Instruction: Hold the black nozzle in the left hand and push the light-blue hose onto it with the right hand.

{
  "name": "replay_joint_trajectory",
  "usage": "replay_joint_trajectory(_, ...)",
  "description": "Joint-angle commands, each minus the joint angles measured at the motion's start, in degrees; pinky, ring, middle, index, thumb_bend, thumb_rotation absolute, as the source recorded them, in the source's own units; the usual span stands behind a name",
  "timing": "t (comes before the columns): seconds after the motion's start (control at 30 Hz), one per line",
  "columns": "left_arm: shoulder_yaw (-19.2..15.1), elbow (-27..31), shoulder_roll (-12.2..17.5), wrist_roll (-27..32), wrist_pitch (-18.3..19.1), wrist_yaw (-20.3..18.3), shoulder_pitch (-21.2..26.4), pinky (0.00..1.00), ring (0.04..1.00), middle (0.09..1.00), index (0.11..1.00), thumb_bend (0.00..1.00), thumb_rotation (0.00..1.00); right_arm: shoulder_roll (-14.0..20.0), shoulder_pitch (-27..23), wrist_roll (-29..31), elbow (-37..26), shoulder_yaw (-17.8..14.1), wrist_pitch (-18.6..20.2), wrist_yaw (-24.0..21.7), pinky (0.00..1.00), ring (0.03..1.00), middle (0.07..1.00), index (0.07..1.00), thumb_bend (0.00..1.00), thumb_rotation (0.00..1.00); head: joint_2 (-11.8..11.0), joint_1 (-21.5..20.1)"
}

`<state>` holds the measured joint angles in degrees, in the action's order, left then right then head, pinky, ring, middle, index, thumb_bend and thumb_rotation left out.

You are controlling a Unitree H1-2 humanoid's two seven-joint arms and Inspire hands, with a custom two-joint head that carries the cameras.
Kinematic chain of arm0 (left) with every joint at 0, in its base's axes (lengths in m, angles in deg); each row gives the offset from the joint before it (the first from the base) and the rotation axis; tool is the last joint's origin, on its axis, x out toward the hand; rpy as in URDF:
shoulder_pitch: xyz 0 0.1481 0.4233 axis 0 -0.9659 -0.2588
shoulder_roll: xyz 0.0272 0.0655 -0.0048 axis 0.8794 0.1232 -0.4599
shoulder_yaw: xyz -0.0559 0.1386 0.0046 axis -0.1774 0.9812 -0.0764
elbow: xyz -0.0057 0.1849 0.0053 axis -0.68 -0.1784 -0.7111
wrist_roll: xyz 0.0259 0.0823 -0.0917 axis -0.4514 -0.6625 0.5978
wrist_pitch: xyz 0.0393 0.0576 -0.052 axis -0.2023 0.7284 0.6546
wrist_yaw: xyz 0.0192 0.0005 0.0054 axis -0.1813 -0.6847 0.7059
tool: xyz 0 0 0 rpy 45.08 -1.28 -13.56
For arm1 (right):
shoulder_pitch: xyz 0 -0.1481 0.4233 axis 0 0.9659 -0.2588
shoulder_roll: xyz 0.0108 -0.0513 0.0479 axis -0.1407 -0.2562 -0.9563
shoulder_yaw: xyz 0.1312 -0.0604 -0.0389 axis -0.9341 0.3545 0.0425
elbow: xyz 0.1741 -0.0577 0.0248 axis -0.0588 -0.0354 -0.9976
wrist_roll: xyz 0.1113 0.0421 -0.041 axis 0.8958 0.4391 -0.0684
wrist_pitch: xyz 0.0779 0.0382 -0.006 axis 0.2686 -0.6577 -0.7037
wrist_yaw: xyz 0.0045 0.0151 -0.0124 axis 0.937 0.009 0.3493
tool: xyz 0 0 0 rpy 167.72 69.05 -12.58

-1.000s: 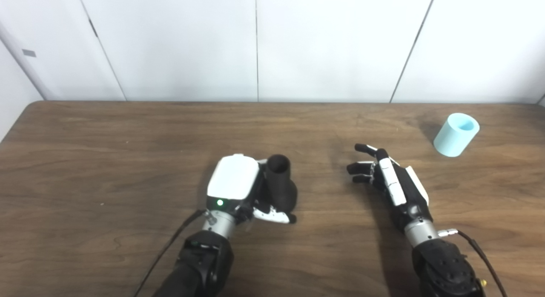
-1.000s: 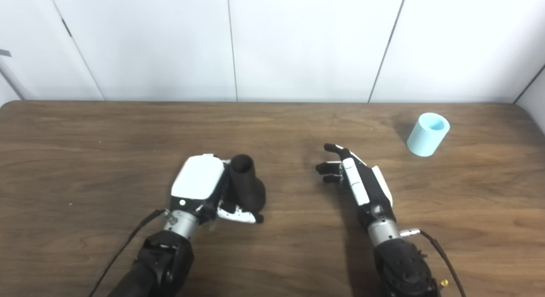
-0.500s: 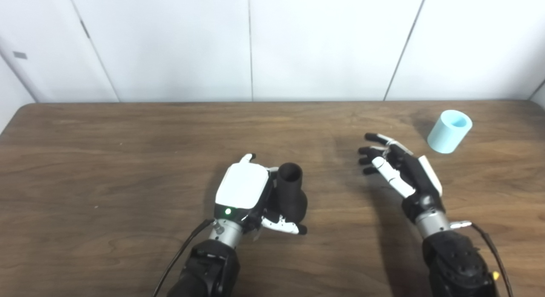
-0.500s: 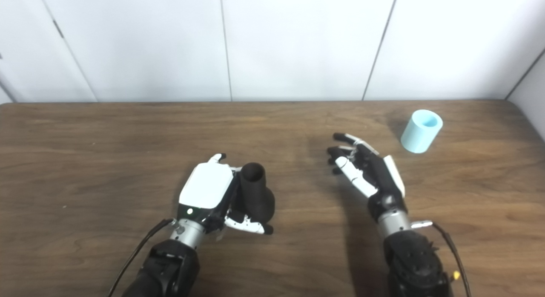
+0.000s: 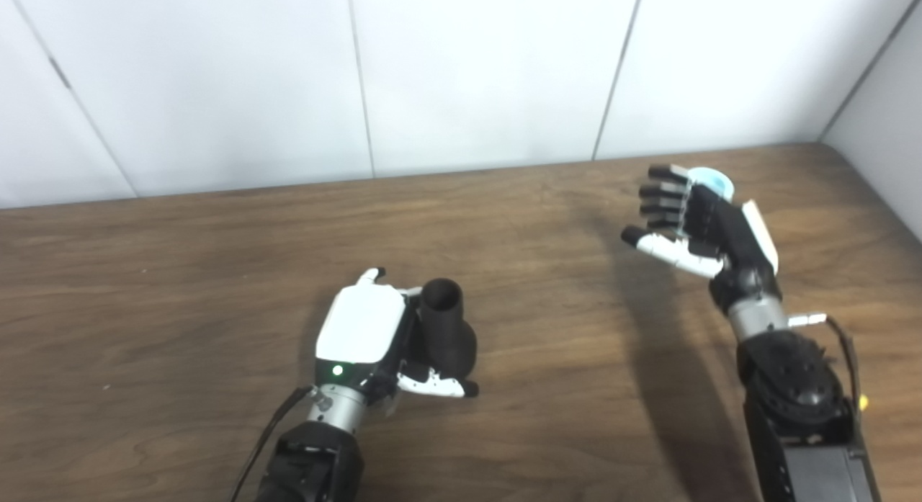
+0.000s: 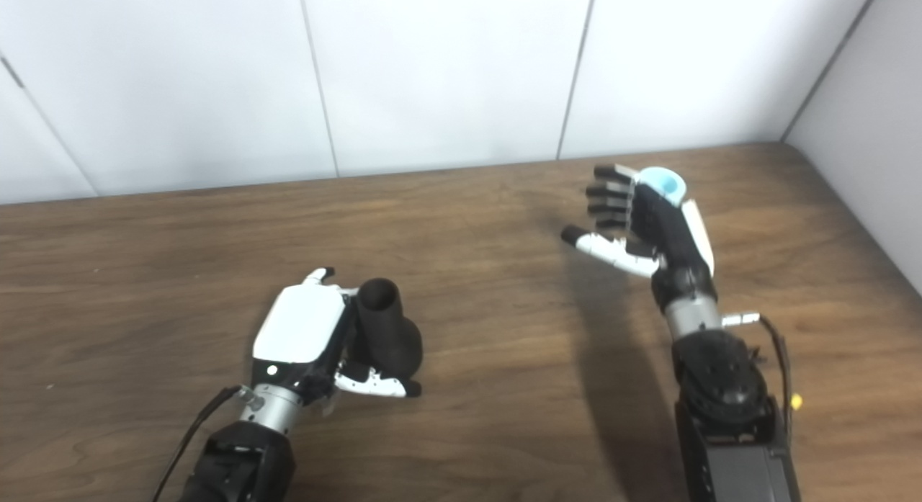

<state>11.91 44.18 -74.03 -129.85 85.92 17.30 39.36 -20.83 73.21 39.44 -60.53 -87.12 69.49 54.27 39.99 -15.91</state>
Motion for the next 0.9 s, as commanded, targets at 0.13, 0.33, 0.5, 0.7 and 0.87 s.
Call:
replay_joint_trajectory(0.13,-0.8,-0.7,1.6,0.7,-1.5,-0.2,-0.3,0.88,0.624,0.486,0.487,0.53,0.00,5.6,-5.2,-5.4,-0.2,-1.0,-3.6,1.5,0.58,0.660,0.694,0.715,0.68,0.18,-0.5,-3.0)
replay_joint_trajectory(0.33,-1.5,-0.9,2.5,1.5,-2.9,-0.1,-0.2,0.89,0.619,0.482,0.490,0.53,0.00,14.1,-8.1,-21.0,-1.4,3.8,-0.7,-0.1,0.58,0.681,0.719,0.734,0.73,0.14,-1.0,-5.8)
replay_joint_trajectory(0.5,-2.1,-0.8,2.8,2.0,-3.8,0.4,-0.4,0.88,0.610,0.477,0.492,0.53,0.00,19.7,-11.2,-27.0,0.3,6.3,-1.0,-3.3,0.60,0.713,0.736,0.722,0.82,0.01,-1.1,-7.1)
replay_joint_trajectory(0.7,-2.5,-0.6,2.8,1.9,-4.3,0.5,-0.6,0.87,0.607,0.467,0.498,0.53,0.00,27.0,-15.7,-36.3,4.4,11.1,3.5,-12.1,0.69,0.813,0.802,0.770,0.89,0.10,-0.7,-7.7)
replay_joint_trajectory(0.87,-2.8,-0.3,3.0,2.3,-4.8,0.6,-0.8,0.87,0.605,0.469,0.497,0.53,0.00,30.5,-18.7,-39.6,9.3,14.4,3.8,-17.5,0.80,0.874,0.845,0.802,0.99,0.09,-0.5,-7.9)
